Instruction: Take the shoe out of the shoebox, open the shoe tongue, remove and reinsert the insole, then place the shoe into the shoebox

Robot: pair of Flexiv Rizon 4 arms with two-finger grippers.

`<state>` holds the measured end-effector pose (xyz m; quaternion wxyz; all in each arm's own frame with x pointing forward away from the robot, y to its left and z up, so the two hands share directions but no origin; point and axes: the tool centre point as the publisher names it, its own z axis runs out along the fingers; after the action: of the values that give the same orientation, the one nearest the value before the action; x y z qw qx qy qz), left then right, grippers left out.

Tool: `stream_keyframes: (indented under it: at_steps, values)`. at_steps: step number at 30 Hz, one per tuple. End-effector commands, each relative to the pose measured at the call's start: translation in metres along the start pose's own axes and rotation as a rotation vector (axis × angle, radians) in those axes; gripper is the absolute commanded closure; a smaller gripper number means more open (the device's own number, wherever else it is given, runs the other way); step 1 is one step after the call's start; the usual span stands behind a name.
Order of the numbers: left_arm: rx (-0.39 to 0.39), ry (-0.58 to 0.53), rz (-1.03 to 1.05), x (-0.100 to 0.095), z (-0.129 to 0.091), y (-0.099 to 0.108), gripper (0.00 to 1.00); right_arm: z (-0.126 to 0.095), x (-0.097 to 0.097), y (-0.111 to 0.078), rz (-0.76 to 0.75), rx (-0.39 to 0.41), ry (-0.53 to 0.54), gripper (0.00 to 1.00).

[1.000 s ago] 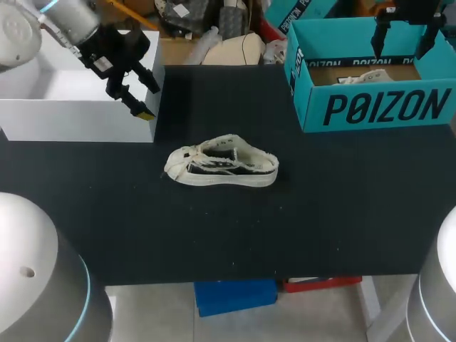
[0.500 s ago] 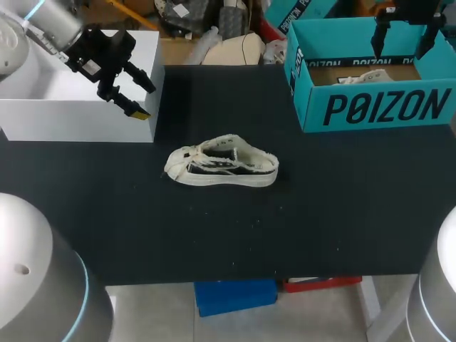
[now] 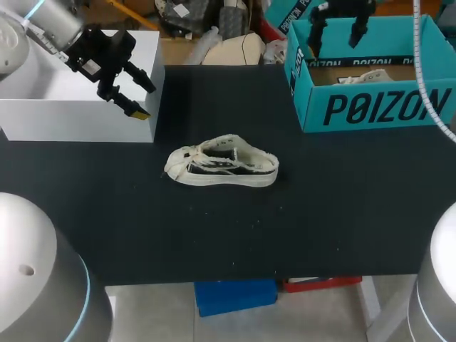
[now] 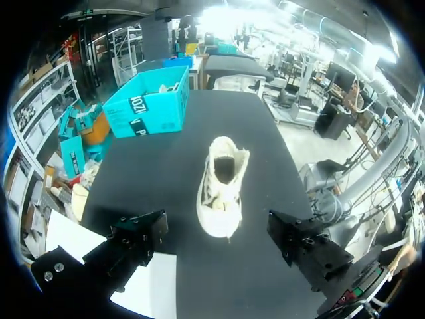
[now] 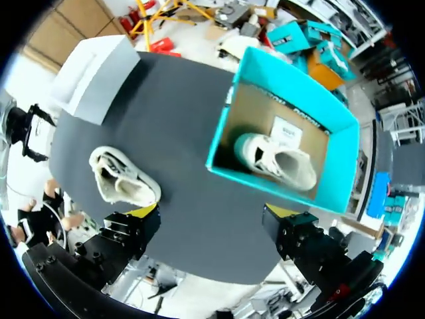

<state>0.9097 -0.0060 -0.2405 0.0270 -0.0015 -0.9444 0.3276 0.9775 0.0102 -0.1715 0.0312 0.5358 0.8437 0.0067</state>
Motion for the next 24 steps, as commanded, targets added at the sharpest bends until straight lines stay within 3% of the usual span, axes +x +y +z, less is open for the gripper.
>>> stream_keyframes:
  at_steps: [1, 10, 12, 14, 16, 19, 24]
  values:
    - [0.0, -0.003, 0.002, 0.0, 0.001, 0.001, 0.0, 0.0, 0.022, -0.012, -0.596, -0.18, -0.203, 0.0]
    - [0.0, -0.003, 0.002, 0.0, 0.001, 0.001, 0.0, 0.0, 0.022, -0.012, -0.596, -0.18, -0.203, 0.0]
    - [0.0, -0.003, 0.002, 0.0, 0.001, 0.001, 0.0, 0.0, 0.057, -0.005, -0.783, -0.24, -0.086, 0.0]
    - [0.0, -0.003, 0.002, 0.0, 0.001, 0.001, 0.0, 0.004, 0.091, -0.008, -0.929, -0.238, 0.007, 0.0]
    - [0.0, -0.003, 0.002, 0.0, 0.001, 0.001, 0.0, 0.005, 0.124, -0.019, -1.064, -0.257, 0.141, 0.0]
    - [0.0, -0.003, 0.002, 0.0, 0.001, 0.001, 0.0, 0.007, 0.157, -0.042, -1.209, -0.198, 0.277, 0.0]
    - [0.0, -0.003, 0.002, 0.0, 0.001, 0.001, 0.0, 0.007, 0.157, -0.042, -1.209, -0.198, 0.277, 0.0]
